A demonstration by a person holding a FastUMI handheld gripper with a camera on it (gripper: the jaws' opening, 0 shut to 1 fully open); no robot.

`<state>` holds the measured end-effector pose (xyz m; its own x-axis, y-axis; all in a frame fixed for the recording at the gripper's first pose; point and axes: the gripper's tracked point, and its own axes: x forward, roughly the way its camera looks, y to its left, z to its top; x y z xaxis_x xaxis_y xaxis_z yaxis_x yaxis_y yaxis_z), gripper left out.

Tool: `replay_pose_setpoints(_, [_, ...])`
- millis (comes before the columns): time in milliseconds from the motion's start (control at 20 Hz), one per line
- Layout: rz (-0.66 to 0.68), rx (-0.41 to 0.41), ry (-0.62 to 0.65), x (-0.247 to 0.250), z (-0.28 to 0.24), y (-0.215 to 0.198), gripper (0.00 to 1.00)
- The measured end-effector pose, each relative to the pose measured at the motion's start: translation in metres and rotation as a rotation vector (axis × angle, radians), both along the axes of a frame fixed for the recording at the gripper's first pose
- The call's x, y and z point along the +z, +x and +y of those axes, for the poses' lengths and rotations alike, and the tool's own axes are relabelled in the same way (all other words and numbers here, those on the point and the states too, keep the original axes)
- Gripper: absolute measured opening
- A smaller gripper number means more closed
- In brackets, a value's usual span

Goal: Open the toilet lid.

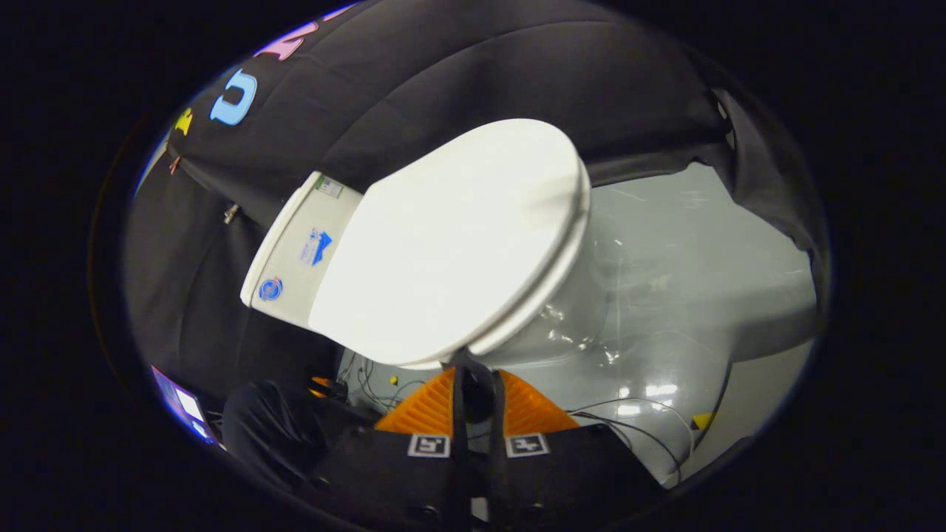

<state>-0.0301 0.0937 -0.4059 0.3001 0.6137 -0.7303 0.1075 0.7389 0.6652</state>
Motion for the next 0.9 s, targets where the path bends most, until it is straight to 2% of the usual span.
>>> replay_pose_setpoints(50, [0.034,-0.02,0.026,-0.012,0.009,0.003,0.12])
replay_pose_setpoints(150, [0.015,-0.023,0.044,-0.009,0.013,0.003,0.12])
replay_pose_setpoints(450, [-0.016,0.021,-0.015,0.004,0.013,0.005,0.12])
replay_pose_setpoints(650, [-0.003,0.022,-0.024,0.015,0.015,0.008,0.12])
replay_pose_setpoints(900, [-0.046,0.101,-0.14,0.04,0.015,0.014,0.12])
